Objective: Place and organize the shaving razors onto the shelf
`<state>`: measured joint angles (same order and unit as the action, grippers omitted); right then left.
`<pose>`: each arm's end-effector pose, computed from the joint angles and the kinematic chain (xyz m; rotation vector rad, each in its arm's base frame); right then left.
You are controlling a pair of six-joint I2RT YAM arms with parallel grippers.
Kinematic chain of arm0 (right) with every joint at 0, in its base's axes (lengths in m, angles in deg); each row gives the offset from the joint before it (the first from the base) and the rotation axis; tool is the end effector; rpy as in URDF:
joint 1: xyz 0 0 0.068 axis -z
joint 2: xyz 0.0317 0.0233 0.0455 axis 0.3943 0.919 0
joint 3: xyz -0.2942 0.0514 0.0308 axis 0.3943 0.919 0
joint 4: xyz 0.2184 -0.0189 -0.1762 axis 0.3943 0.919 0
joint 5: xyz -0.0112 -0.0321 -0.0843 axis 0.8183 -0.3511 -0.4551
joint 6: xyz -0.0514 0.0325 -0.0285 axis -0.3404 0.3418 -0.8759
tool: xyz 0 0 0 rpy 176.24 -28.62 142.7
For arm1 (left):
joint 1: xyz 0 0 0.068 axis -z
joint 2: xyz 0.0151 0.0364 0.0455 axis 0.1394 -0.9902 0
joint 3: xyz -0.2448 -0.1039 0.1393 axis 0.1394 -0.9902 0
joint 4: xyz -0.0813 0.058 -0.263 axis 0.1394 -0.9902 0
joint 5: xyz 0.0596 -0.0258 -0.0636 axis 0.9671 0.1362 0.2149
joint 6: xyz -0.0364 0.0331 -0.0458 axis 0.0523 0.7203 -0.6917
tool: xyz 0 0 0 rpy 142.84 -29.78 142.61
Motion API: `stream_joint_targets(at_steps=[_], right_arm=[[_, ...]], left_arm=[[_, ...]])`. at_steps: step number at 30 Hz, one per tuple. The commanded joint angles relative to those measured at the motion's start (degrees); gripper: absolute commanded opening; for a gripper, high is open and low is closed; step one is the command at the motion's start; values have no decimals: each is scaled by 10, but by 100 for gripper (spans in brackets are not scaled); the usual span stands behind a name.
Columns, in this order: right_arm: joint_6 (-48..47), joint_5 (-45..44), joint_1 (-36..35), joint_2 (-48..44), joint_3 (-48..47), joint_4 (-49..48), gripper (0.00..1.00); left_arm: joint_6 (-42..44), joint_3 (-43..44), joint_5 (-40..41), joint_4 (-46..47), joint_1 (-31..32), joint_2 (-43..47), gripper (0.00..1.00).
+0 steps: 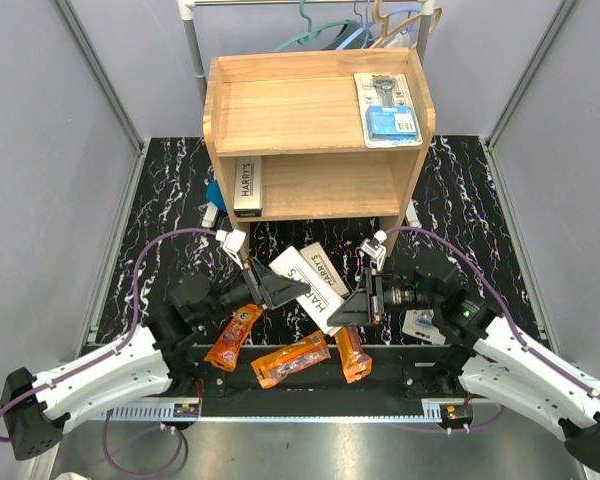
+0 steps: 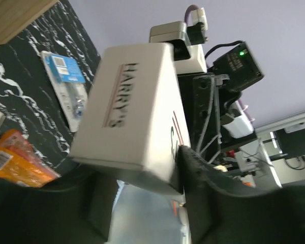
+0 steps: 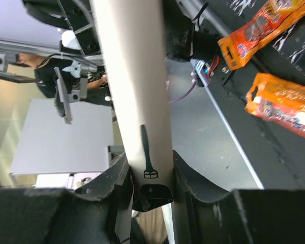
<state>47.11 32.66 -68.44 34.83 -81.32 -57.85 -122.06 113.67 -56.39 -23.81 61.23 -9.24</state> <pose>0.1012 0.1538 0.3095 -0.3954 2.1819 1.8482 0.1041 -0.1569 0.2943 0.0631 1.7975 -1.6835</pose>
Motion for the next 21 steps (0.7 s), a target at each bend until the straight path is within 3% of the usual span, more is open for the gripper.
stream_joint_targets(at_steps=[1, 5, 6, 9, 13, 21], right_arm=[[7, -10, -1, -22, 0, -27, 29], [21, -57, -1, -42, 11, -22, 39], [27, -68, -1, -48, 12, -20, 50], [51, -109, -1, -79, 18, -18, 67], [77, -151, -1, -116, 29, -10, 79], [94, -217, -1, -168, 49, 19, 80]], left_arm=[[15, 33, 1, 6, -1, 8, 38], [14, 31, 18, -14, -1, 27, 32], [12, 30, 27, -16, -1, 30, 31], [3, 23, 43, -15, -1, 40, 28], [-37, -8, 66, 57, -1, 48, 26], [-126, -62, 69, 218, -7, 0, 22]])
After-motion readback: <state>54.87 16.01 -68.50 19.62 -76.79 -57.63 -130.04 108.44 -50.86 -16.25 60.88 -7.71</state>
